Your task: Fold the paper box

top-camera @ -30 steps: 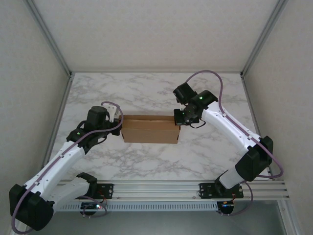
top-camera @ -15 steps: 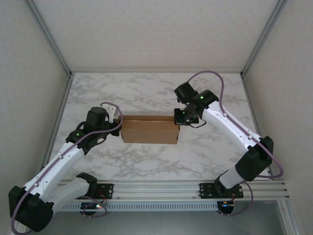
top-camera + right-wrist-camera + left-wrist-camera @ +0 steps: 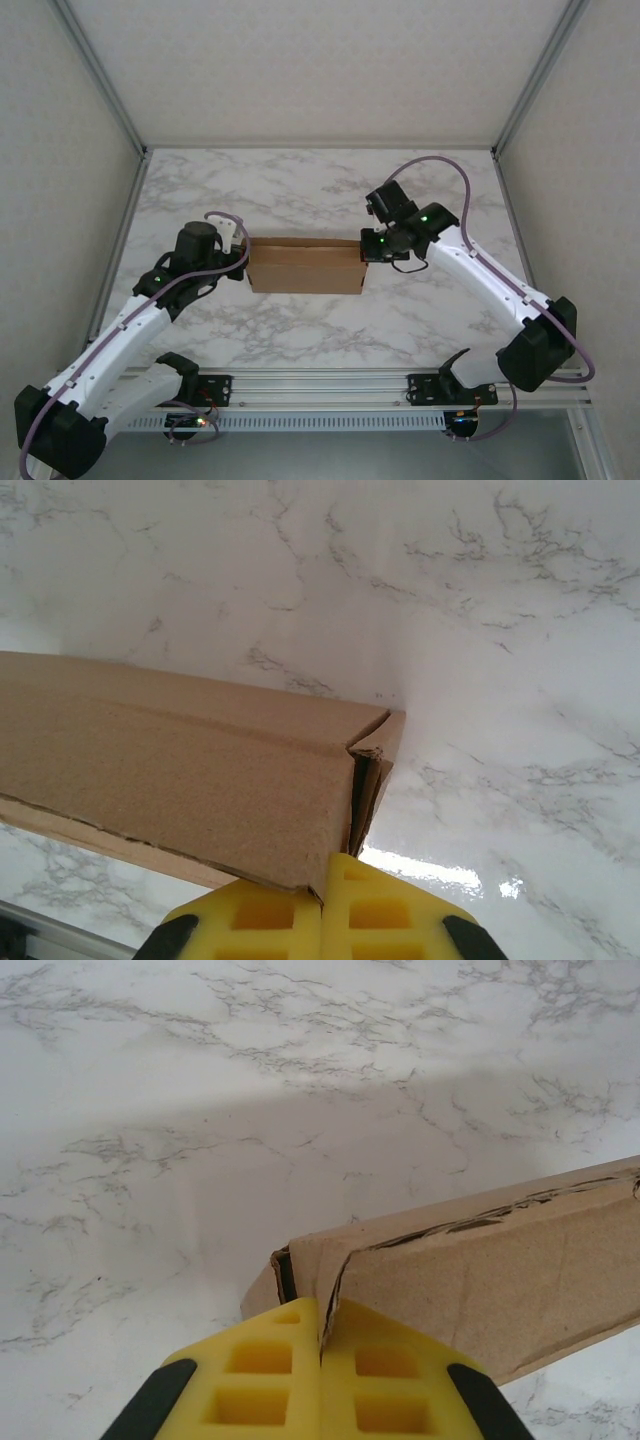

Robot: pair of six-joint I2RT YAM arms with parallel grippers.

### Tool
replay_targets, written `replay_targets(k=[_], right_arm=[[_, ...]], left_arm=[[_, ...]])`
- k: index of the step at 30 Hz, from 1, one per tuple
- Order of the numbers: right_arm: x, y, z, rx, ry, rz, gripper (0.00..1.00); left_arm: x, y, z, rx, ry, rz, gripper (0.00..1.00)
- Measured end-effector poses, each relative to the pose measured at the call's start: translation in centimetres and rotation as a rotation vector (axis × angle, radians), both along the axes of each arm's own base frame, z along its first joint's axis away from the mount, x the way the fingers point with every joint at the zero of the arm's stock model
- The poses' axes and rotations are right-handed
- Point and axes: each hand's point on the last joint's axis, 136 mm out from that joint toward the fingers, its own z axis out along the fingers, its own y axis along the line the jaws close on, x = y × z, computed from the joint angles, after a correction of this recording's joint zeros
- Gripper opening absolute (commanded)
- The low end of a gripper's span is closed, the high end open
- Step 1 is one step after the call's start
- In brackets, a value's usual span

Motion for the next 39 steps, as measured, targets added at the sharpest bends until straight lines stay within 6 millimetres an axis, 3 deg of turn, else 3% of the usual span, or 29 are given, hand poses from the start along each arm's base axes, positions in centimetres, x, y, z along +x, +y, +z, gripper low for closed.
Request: replay_targets(k=[15,39], right_arm=[[0.8,0.2,-0.3,0.04,-0.101,0.006,0.0],[0.6,0.0,-1.2,0.11,-0.316,0.013,0.0]], left_arm=[[0.3,-0.1,0.1,-0.025,-0.016,0.05,0.0],[-2.1,-0.3,-1.3,-0.23,-0.179,0.225,0.0]])
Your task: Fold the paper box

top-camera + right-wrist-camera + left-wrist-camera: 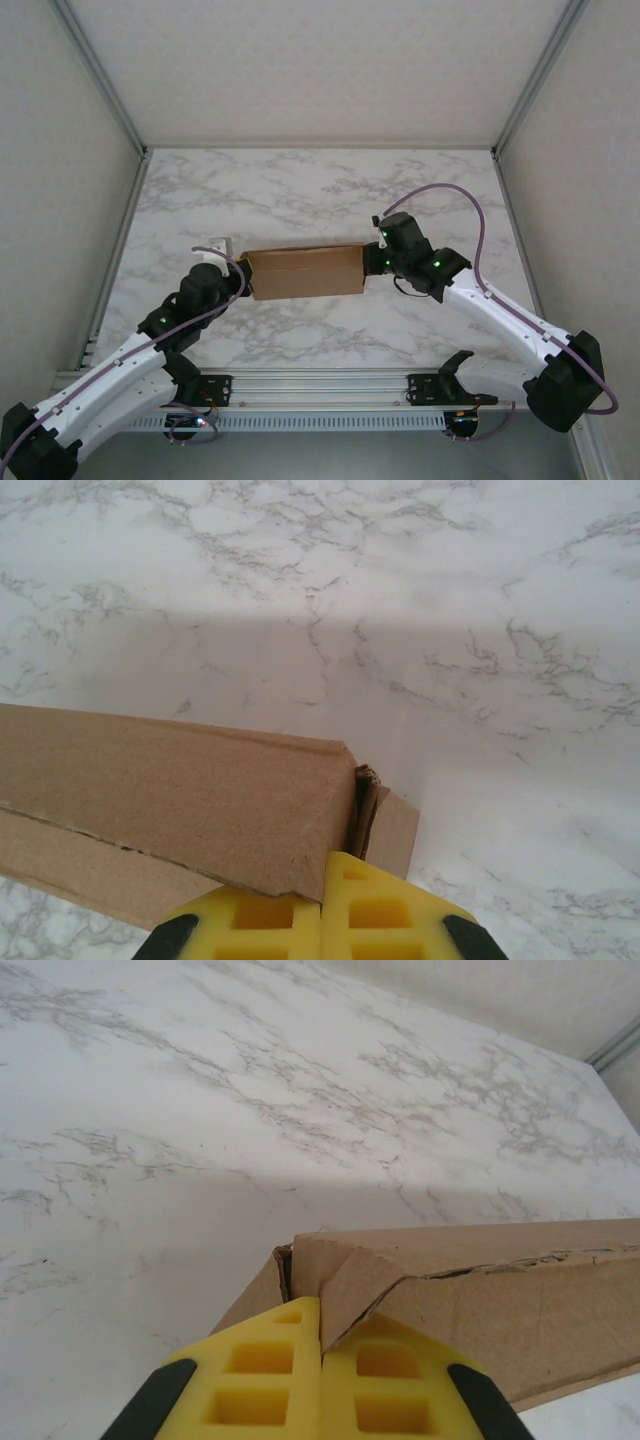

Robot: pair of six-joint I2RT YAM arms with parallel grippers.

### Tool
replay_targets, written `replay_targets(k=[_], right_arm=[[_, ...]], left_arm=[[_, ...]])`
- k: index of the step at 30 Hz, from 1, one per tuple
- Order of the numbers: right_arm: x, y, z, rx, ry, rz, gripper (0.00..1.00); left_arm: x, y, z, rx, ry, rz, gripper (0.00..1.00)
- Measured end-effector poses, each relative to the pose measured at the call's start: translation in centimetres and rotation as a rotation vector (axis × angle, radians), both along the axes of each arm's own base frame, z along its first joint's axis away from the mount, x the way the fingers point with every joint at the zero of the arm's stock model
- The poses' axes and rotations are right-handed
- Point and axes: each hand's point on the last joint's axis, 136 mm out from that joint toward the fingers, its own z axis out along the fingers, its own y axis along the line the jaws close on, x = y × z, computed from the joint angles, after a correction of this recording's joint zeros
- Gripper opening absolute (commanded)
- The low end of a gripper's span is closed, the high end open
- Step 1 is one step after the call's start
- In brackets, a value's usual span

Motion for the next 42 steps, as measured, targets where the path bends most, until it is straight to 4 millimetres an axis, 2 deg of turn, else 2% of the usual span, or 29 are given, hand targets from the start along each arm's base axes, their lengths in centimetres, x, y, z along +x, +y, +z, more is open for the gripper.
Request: replay_targets(k=[4,7,8,10,14,18,21,25,32,34,36,37,39,42], right_arm=[[0.3,0.1,-0.1,-0.017,-0.033,-0.015,0.0],[0.3,0.2,-0.1,-0.018,-0.057,-0.026,0.04],[0.2,0.2,-0.1,-0.015,-0.063,-0.027,0.07],[-0.1,0.0,0.0,-0.003,-0.071,-0.029,0.19],[-1.0,-0.7,-0.1,0.001,-0.06,-0.037,0.32],[-1.4,-1.1,-0.1,-0.006,-0.052,-0.037,0.39],[-1.6,-1.4,-0.2,-0.018,-0.041,-0.039,0.54],[-1.9,-1.9,0.8,0.0,-0.062,-0.052,0.58],[-2.7,-2.2,3.8,0.069,-0.129,-0.033,0.61],[-2.9,-2.4,4.7,0.067,-0.147,-0.019,0.55],[-2.9,-2.6,6.0,0.077,-0.177,-0.019,0.37],[-2.9,-2.8,6.6,0.086,-0.191,-0.031,0.22],[-3.0,-3.3,7.8,0.114,-0.218,-0.059,0.02],[-3.0,-3.6,9.0,0.15,-0.22,-0.078,0.0]], left_arm=[[-0.3,0.2,-0.2,-0.05,-0.026,0.036,0.0],[-0.5,0.4,-0.1,-0.068,-0.038,0.053,0.0],[-0.6,0.4,-0.1,-0.068,-0.04,0.055,0.0],[-0.7,0.4,-0.1,-0.066,-0.045,0.057,0.0],[-0.6,0.3,-0.2,-0.058,-0.044,0.061,0.0],[-0.3,0.3,-0.3,-0.049,-0.045,0.069,0.0],[-0.2,0.3,-0.3,-0.045,-0.047,0.072,0.0],[-0.1,0.2,-0.3,-0.04,-0.048,0.074,0.0],[-0.1,0.1,-0.3,-0.025,-0.049,0.065,0.0],[-0.1,0.0,-0.3,-0.018,-0.05,0.062,0.0],[-0.1,-0.1,-0.3,-0.012,-0.05,0.062,0.0],[-0.1,-0.1,-0.3,-0.009,-0.051,0.063,0.0],[-0.1,-0.1,-0.2,-0.004,-0.052,0.065,0.0],[-0.1,-0.1,-0.3,0.001,-0.054,0.064,0.0]])
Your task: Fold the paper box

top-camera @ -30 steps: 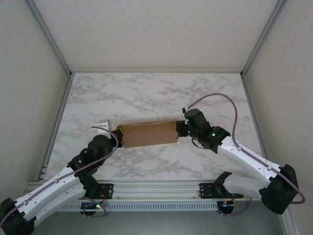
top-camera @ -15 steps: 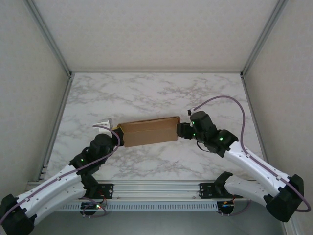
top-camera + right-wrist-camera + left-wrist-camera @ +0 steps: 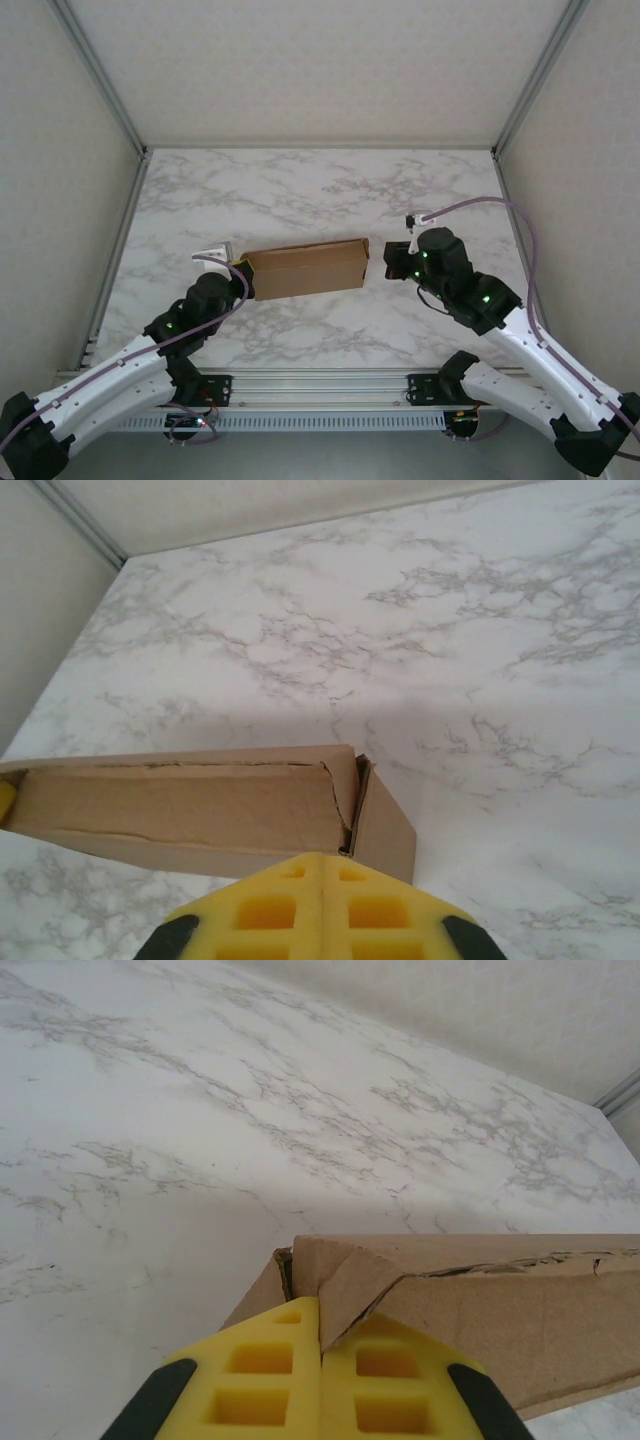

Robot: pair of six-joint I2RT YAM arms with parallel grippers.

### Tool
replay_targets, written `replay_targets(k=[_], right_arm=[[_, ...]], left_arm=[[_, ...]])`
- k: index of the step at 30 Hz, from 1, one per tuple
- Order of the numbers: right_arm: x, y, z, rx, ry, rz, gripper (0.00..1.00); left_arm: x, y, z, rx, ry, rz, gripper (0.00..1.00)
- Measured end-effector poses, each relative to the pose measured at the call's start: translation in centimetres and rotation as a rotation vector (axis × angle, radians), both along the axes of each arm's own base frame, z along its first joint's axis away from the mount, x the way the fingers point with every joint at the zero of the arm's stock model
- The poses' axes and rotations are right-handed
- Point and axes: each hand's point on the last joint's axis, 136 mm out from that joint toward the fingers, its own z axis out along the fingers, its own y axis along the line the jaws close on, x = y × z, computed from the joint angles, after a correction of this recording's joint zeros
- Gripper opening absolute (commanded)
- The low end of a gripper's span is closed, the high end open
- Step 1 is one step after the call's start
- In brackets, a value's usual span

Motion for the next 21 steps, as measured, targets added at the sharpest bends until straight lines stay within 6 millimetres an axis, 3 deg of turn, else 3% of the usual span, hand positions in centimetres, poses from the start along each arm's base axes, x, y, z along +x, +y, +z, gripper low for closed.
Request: replay_targets(k=[3,7,9,15,21], right_arm=[[0.8,1.1,1.6,0.014,0.038,0.011,0.13],[3.0,4.5,2.6,0.042,0.106,0.049,0.1],[3.7,5.7,2.0,0.051,0.15,0.054,0.11],[5.6,8.3,-0.1,0.041,0.25,0.046,0.02],[5.6,9.6,-2.5,-0.004,0.3,0.058,0.01]], left_arm=[[0.0,0.0,0.0,0.001,-0.001,0.0,0.0],[0.0,0.0,0.0,0.006,-0.002,-0.002,0.0],[0.0,0.0,0.0,0.007,-0.003,-0.002,0.0],[-0.1,-0.1,0.0,0.014,-0.004,-0.001,0.0],[-0.2,-0.1,0.0,0.019,-0.006,-0.002,0.0]])
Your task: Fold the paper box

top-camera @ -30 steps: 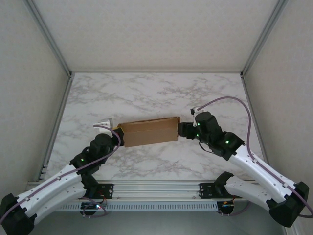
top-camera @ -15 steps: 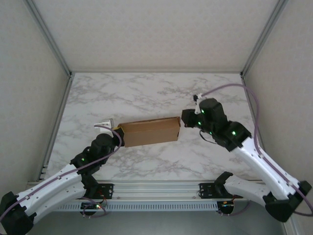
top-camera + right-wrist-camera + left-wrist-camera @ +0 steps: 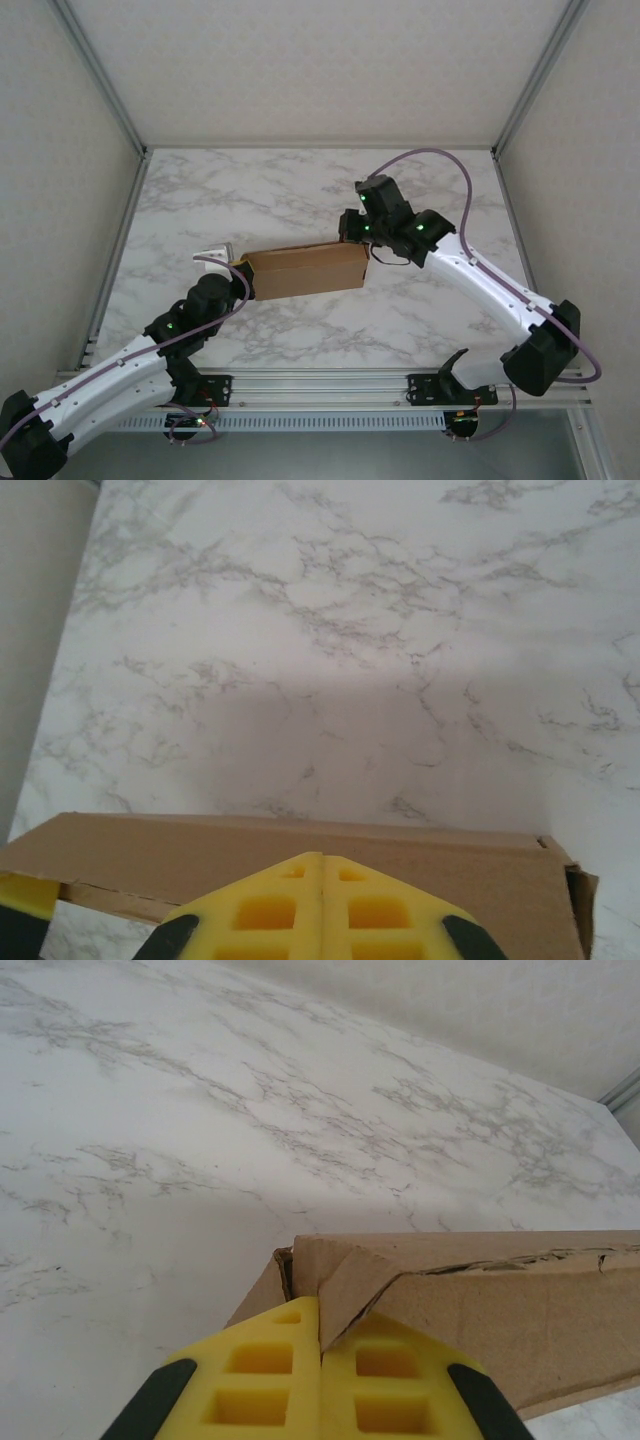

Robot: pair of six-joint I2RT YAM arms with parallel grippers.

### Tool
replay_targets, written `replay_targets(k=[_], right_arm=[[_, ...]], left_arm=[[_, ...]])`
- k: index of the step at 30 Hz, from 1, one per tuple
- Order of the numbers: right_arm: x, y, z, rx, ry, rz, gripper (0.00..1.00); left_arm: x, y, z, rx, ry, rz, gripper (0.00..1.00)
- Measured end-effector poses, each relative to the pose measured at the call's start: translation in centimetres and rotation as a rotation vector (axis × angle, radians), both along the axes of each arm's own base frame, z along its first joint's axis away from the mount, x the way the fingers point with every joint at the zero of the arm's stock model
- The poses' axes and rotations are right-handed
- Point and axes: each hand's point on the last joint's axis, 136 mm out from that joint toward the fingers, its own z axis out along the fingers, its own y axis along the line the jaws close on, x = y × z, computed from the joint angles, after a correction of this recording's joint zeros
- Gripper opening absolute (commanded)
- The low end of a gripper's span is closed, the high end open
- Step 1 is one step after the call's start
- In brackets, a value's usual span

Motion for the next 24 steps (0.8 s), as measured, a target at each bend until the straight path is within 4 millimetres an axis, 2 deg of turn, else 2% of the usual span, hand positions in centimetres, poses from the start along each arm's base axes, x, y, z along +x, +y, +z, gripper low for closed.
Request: replay_targets(k=[4,9,13,14,16,19,21,24], right_arm=[[-1.1,1.1,-1.4,-0.024,0.012,0.036,0.01],[-2.3,1.1,-4.1,-0.06,0.024,0.055,0.0],[-2.6,1.1,-4.7,-0.045,0.0,0.057,0.0],[-2.6,1.0,-4.8,-0.043,-0.003,0.055,0.0],[-2.5,1.1,-4.9,-0.04,-0.008,0.052,0.0],[-2.5,1.1,-4.9,-0.04,-0.012,0.05,0.01],[-2.4,1.0,-5.1,-0.045,-0.01,0.047,0.01],[-2.5,0.9,-5.4,-0.054,-0.001,0.041,0.01]], left_arm=[[-0.2,0.1,0.1,0.004,-0.004,-0.004,0.0],[-0.5,0.3,0.1,0.006,-0.001,-0.008,0.0],[-0.5,0.3,0.1,0.007,0.0,-0.01,0.01],[-0.5,0.3,0.1,0.006,0.0,-0.01,0.05],[-0.5,0.3,0.1,0.009,0.0,-0.012,0.2],[-0.7,-0.1,0.2,-0.005,-0.001,-0.033,0.35],[-1.1,-0.1,-0.1,-0.005,0.015,-0.044,0.41],[-1.6,0.0,-0.3,-0.014,0.033,-0.056,0.44]])
